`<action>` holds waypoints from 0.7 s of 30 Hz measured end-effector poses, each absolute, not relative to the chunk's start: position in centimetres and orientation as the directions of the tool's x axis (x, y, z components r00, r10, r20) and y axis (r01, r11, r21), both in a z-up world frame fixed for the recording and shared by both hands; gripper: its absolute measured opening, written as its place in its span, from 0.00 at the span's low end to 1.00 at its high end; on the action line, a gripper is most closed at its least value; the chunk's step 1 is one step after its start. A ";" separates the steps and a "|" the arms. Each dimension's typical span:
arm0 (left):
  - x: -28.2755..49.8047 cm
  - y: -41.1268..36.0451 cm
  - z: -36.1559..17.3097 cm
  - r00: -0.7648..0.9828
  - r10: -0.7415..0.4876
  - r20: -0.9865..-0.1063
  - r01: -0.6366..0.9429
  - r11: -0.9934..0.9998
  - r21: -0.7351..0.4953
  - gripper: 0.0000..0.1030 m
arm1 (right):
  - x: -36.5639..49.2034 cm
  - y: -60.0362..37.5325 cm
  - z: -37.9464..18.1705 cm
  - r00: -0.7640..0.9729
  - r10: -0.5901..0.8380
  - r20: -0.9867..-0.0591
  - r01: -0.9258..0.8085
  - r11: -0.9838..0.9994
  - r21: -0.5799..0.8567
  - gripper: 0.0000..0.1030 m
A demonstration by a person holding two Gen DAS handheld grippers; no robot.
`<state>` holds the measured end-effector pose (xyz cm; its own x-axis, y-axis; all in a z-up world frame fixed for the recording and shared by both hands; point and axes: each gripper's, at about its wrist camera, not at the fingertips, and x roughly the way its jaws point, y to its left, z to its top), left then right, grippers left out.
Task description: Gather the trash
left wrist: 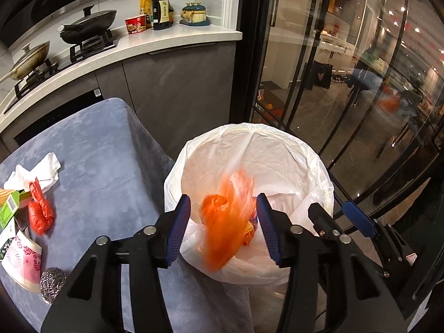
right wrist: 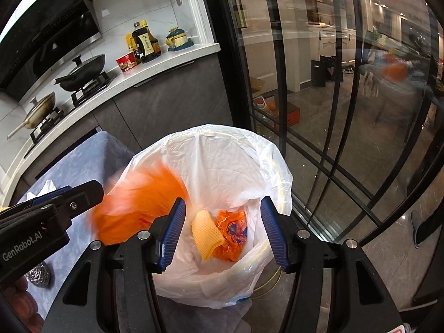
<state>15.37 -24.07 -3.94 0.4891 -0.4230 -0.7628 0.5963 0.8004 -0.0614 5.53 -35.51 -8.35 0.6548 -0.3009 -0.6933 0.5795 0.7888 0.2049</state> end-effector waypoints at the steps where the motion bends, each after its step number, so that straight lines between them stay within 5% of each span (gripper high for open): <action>1: 15.4 -23.9 -3.9 0.492 -0.419 -0.763 0.593 0.803 -0.059 0.47 | 5.5 -35.5 -8.3 0.656 -0.301 -0.692 0.580 0.788 0.208 0.54; 21: 17.1 -16.2 -2.3 0.559 -0.368 -0.743 0.471 0.878 -0.080 0.47 | 7.8 -30.2 -5.4 0.710 -0.255 -0.657 0.481 0.857 0.187 0.54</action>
<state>17.07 -16.24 -2.30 0.5594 -0.3677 -0.7429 0.4713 0.8784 -0.0799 7.80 -30.25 -5.44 0.7096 -0.2550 -0.6569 0.4808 0.8568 0.1867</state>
